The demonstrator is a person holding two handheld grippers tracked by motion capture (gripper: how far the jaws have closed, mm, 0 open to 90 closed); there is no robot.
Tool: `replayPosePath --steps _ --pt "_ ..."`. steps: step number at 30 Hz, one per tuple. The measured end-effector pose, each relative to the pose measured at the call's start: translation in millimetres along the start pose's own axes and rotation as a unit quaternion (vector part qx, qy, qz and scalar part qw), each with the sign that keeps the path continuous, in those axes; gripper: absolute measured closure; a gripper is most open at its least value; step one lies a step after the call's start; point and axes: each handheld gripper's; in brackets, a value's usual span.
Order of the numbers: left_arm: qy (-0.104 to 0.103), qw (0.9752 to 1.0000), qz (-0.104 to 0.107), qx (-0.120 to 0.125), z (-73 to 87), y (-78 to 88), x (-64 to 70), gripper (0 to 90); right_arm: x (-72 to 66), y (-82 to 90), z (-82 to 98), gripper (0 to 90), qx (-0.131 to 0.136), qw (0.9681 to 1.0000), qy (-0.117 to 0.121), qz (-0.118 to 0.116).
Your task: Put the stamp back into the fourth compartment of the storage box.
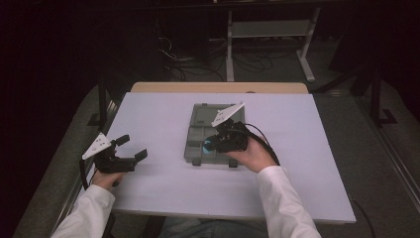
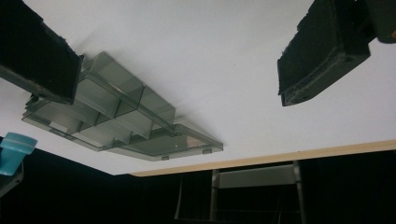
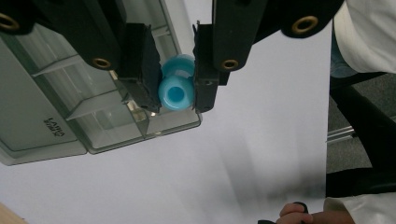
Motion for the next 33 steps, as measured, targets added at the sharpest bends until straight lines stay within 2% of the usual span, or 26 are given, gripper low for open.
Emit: replayPosePath --steps 2,4,5,7,15,33 --pt "0.004 1.0 0.0 0.003 0.1 -0.5 0.4 0.0 4.5 1.9 -0.6 71.2 0.002 0.9999 0.011 0.005" --pt "0.003 1.0 0.0 0.0 0.0 -0.1 0.2 0.0 7.3 4.2 -1.6 71.2 0.0 1.0 0.006 0.007" --pt "0.004 1.0 0.0 -0.001 -0.3 0.1 0.4 0.0 7.0 5.8 -2.6 71.2 -0.002 1.0 -0.007 0.006" --pt "0.004 1.0 0.0 -0.001 -0.3 0.0 0.4 0.0 9.6 7.6 -3.4 71.2 -0.001 0.9999 -0.011 0.007" --pt "0.003 1.0 -0.001 -0.003 -0.4 0.0 0.4 0.0 23.0 10.1 -6.2 71.2 -0.009 0.9997 -0.009 0.018" --pt "0.008 1.0 -0.001 -0.001 -0.2 0.0 1.0 0.0 48.5 12.8 1.7 71.3 -0.016 0.998 -0.047 0.039"
Point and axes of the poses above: each handheld gripper's, and its own axes: y roughly backward along the jaws, z roughly out of its underside, x roughly to its right, and after that the axes turned 3 degrees about y, right-handed
